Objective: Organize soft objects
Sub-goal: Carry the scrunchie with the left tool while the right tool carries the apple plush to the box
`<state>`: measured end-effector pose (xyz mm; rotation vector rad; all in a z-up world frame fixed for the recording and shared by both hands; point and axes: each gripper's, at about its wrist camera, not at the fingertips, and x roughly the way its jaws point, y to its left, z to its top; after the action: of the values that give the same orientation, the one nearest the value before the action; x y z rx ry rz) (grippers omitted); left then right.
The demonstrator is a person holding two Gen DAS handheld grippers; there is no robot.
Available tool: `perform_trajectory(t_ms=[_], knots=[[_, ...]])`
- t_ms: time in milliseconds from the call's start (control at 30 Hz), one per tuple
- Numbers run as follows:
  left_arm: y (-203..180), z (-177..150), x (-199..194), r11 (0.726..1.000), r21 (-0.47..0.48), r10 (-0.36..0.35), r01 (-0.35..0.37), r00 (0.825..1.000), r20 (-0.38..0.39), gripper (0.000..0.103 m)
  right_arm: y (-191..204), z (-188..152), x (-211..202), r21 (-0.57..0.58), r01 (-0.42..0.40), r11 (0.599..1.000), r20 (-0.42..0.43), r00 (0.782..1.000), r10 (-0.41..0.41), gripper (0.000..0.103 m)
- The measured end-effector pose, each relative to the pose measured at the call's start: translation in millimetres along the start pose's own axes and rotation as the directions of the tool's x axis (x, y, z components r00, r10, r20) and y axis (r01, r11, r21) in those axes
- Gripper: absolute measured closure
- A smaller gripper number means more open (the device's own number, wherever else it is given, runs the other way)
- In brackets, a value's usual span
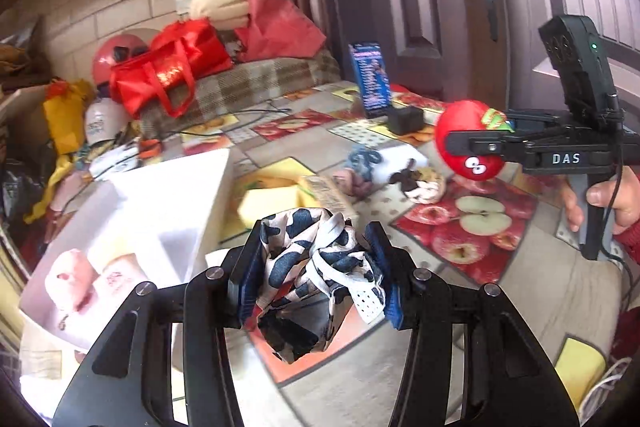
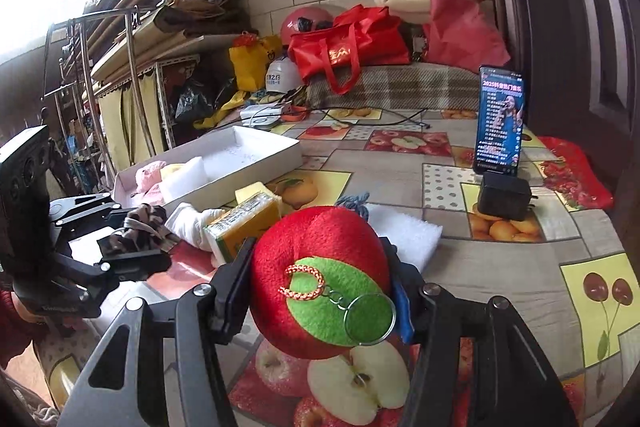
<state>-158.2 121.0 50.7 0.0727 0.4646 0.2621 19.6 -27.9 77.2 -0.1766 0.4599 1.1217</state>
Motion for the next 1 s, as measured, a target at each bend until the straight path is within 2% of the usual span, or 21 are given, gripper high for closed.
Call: perform_trajectory(t_ms=[67, 200, 267, 500, 633, 1000], knots=[[22.5, -4.8, -5.2, 0.997, -0.046, 0.056, -0.055, 0.998, 0.008, 0.054, -2.9, 1.7, 0.2, 0.011, 0.024, 1.0, 0.012, 1.0, -0.024, 0.046], [65.8, -12.7, -7.0, 0.976, -0.194, 0.095, -0.094, 0.995, -0.004, 0.054, 0.0, 2.2, -0.2, -0.001, 0.04, 0.999, 0.025, 0.999, -0.04, 0.046], [77.9, -15.7, -8.2, 0.964, -0.234, 0.13, -0.129, 0.991, -0.012, 0.054, 6.7, 1.9, 1.9, -0.018, 0.034, 0.999, 0.03, 0.999, -0.033, 0.046], [93.2, -19.4, -9.5, 0.942, -0.231, 0.248, -0.245, 0.969, -0.015, 0.054, 39.6, 6.9, 25.2, -0.086, -0.009, 0.996, 0.036, 0.999, 0.012, 0.046], [111.9, -21.5, -6.0, 0.919, -0.237, 0.318, -0.315, 0.948, -0.026, 0.054, 64.4, 9.5, 37.9, -0.14, -0.026, 0.99, 0.044, 0.998, 0.032, 0.046], [165.9, -29.4, 1.1, 0.857, -0.325, 0.401, -0.4, 0.914, -0.066, 0.054, 110.1, 17.1, 62.8, -0.205, -0.072, 0.976, 0.048, 0.995, 0.084, 0.046]])
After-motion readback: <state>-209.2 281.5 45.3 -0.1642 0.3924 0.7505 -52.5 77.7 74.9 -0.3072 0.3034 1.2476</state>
